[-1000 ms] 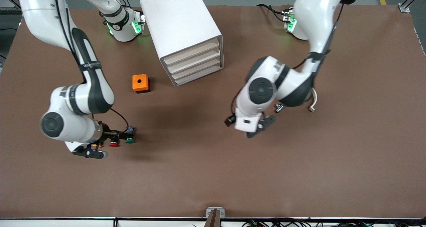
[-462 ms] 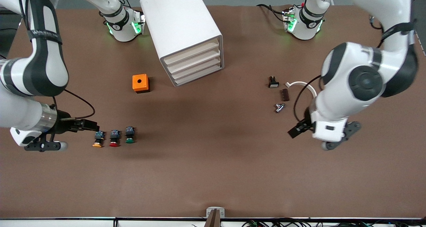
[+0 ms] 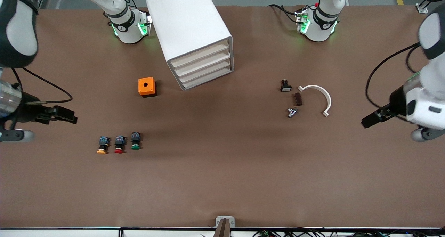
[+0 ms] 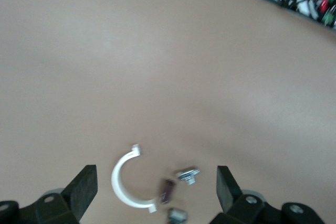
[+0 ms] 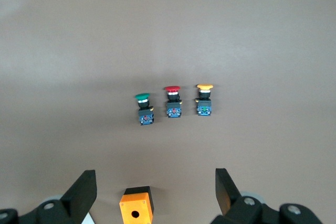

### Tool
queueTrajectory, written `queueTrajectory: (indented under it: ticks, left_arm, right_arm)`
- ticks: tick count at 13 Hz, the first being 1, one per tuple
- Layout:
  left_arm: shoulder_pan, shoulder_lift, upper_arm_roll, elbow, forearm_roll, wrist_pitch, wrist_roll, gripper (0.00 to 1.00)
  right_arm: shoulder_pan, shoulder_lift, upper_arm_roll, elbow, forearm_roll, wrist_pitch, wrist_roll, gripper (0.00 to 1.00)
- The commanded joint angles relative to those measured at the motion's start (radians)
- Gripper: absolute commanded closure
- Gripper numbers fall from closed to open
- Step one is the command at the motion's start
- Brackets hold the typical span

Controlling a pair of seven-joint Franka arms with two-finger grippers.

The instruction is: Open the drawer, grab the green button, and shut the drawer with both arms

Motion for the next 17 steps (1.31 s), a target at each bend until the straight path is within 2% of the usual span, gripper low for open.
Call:
queueTrajectory:
  ticks: [1, 4, 5, 7, 8, 11, 17]
  left_arm:
    - [0.047, -0.076, -0.014, -0.036, 0.006, -0.085, 0.159, 0.00]
    - [0.082, -0.153, -0.016, -0.077, 0.001, -0.116, 0.252, 0.00]
    - [0.098, -0.200, -0.016, -0.127, -0.016, -0.110, 0.268, 0.00]
    - [0.096, -0.333, -0.010, -0.308, -0.043, -0.039, 0.274, 0.00]
    - [0.093, -0.375, -0.010, -0.357, -0.043, -0.031, 0.273, 0.00]
    - [0.093, -0.385, -0.020, -0.346, -0.043, -0.077, 0.259, 0.00]
    - [0.089, -0.408, -0.034, -0.352, -0.045, -0.096, 0.274, 0.00]
  right_arm:
    - [-0.018, -0.058, 0.013, 0.007, -0.039, -0.056, 0.077, 0.00]
    - [-0.055, -0.135, 0.051, -0.005, -0.053, -0.090, 0.086, 0.00]
    - [-0.063, -0.150, 0.051, -0.014, -0.053, -0.088, 0.091, 0.00]
    - [-0.069, -0.199, 0.054, -0.063, -0.068, -0.075, 0.094, 0.00]
    - [-0.071, -0.224, 0.054, -0.094, -0.070, -0.059, 0.098, 0.00]
    - [-0.118, -0.291, 0.104, -0.181, -0.070, -0.006, 0.106, 0.00]
    - [-0.112, -0.353, 0.134, -0.244, -0.108, 0.010, 0.143, 0.00]
